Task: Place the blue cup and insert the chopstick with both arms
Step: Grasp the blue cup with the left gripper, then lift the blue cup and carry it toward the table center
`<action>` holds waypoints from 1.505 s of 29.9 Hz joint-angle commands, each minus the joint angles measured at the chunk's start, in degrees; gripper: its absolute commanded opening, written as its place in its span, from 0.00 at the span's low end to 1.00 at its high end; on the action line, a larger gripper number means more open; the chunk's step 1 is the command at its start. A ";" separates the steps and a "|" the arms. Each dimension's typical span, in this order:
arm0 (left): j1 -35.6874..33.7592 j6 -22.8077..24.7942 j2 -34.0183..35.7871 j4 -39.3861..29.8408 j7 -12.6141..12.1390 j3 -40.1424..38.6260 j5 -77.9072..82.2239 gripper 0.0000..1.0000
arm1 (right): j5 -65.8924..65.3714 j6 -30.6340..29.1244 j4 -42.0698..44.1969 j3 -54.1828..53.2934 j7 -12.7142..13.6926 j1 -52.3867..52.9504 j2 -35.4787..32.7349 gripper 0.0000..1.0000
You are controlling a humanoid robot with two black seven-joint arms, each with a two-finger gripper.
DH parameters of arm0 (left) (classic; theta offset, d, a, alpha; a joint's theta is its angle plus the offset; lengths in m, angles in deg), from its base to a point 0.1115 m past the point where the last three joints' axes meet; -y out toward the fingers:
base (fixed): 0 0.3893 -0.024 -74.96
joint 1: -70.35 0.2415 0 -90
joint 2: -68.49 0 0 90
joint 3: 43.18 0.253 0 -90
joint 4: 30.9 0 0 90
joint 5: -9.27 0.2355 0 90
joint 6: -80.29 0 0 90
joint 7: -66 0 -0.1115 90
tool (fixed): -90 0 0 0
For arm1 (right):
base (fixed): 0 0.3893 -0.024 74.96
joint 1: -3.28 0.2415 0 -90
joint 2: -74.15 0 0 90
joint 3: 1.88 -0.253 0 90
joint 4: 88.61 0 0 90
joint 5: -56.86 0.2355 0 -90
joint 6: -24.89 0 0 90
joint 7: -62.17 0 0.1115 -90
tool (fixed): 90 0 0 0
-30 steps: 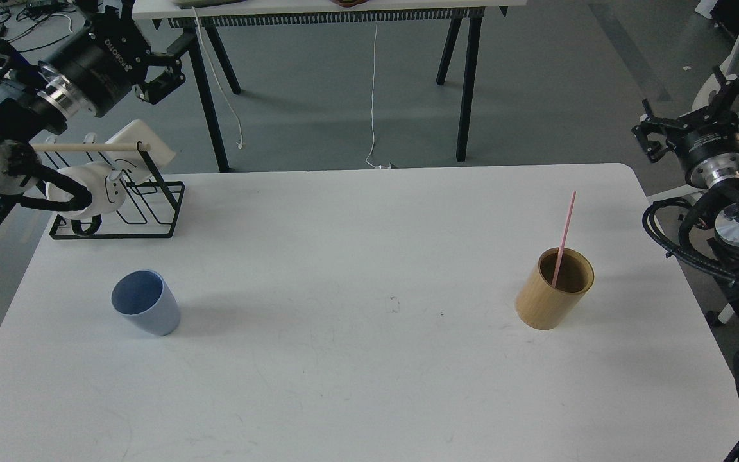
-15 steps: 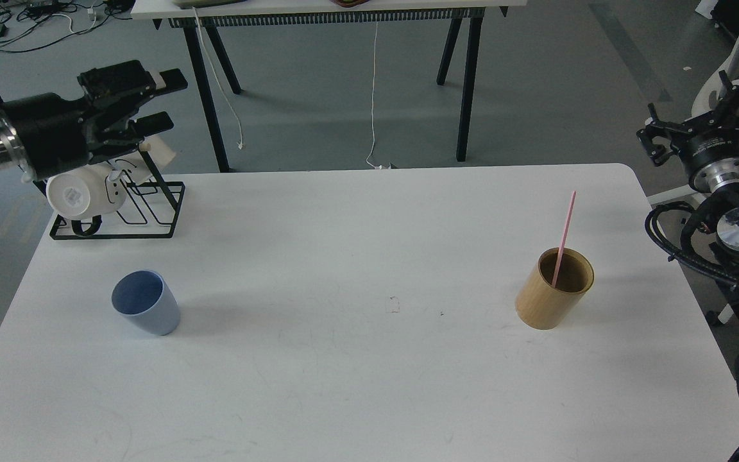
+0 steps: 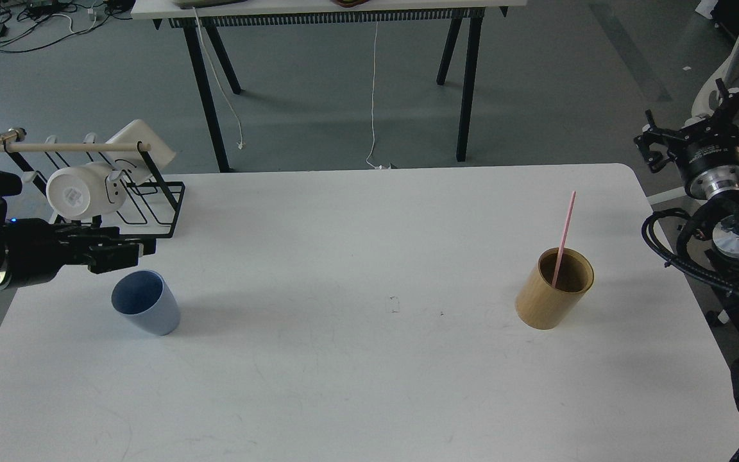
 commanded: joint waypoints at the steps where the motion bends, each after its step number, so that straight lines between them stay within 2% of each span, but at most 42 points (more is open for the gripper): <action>1: 1.04 -0.78 -0.46 1.92 0.05 0.05 1.79 0.69 | 0.00 0.01 -0.01 -0.17 -0.06 -0.25 -0.31 0.99; 9: 2.18 -2.97 -6.52 8.08 -0.74 3.83 5.83 0.65 | 0.00 0.01 -0.01 -0.17 -0.32 -0.25 -0.22 0.99; 16: 2.45 -3.68 -6.97 11.68 -0.39 4.80 6.72 0.61 | 0.00 0.01 -0.01 -0.26 -0.41 -0.25 0.04 0.99; 20: 3.06 -3.42 -7.32 12.48 0.22 4.89 6.72 0.38 | 0.00 0.01 -0.01 -0.17 -0.41 -0.25 0.13 0.99; 21: 3.06 -3.24 -7.32 12.48 0.66 4.89 6.63 0.30 | 0.00 0.01 -0.01 -0.17 -0.50 -0.25 0.04 0.99; 24: 2.98 -3.15 -7.32 12.48 3.64 4.89 6.63 0.12 | 0.00 0.01 -0.01 -0.17 -0.41 -0.25 -0.04 0.99; 26: 2.89 -3.24 -7.32 12.48 5.49 4.80 6.72 0.06 | 0.00 0.01 -0.01 -0.17 -0.41 -0.33 -0.13 0.99; 32: 0.70 -1.66 -7.32 11.60 6.11 4.36 6.63 0.05 | 0.00 0.01 -0.01 -0.17 -0.41 -0.25 -0.48 0.99; 35: -4.38 2.54 -8.54 9.85 6.03 4.27 6.54 0.04 | 0.00 0.01 -0.01 0.09 -0.41 -0.25 -0.66 0.99; 38: -10.72 8.26 -12.05 8.88 5.15 4.53 6.63 0.04 | -0.09 0.01 -0.10 0.53 -0.32 -0.16 -1.27 0.99; 41: -16.52 8.68 -16.36 8.70 4.01 4.62 7.33 0.04 | -0.09 0.01 -0.19 0.62 -0.23 0.28 -2.76 0.99; 45: -22.32 8.68 -22.42 8.70 0.85 4.71 10.92 0.04 | -0.09 0.01 -0.19 0.62 -0.23 0.46 -5.05 0.99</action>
